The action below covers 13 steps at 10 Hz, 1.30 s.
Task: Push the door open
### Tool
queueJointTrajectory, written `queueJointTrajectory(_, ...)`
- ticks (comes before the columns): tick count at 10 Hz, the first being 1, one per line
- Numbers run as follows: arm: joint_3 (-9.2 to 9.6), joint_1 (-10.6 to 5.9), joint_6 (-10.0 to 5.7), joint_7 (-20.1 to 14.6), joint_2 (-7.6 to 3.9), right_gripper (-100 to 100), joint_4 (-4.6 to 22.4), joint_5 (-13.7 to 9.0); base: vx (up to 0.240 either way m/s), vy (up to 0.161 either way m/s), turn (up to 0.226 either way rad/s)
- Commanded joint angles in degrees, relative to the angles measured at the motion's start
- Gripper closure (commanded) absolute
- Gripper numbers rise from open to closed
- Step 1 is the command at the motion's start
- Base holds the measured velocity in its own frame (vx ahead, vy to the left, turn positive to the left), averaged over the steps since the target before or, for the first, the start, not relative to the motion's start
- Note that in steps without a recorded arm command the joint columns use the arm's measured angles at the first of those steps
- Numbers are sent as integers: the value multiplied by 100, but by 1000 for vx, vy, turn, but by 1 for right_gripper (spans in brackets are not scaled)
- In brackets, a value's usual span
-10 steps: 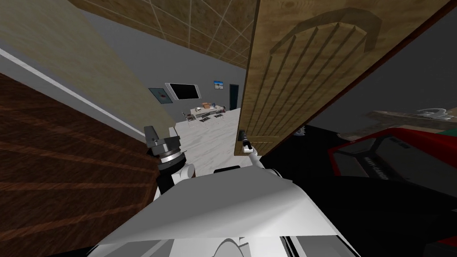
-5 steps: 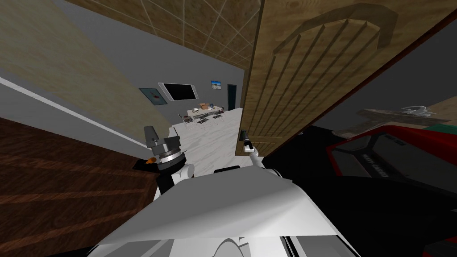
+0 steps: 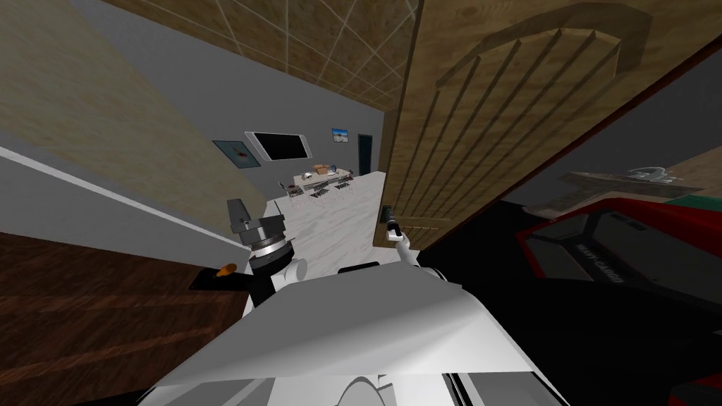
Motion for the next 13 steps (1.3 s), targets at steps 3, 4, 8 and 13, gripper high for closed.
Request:
queueJointTrajectory(3,-241,-12,-29,65,-49,100,-43,-39,183,69,-54)
queueJointTrajectory(4,-309,-8,-30,80,-55,100,-42,-52,181,85,-78)
queueJointTrajectory(8,-542,7,-32,133,-60,100,-40,-96,185,75,-62)
queueJointTrajectory(13,-778,55,-26,192,-86,100,-65,-138,149,30,-47)
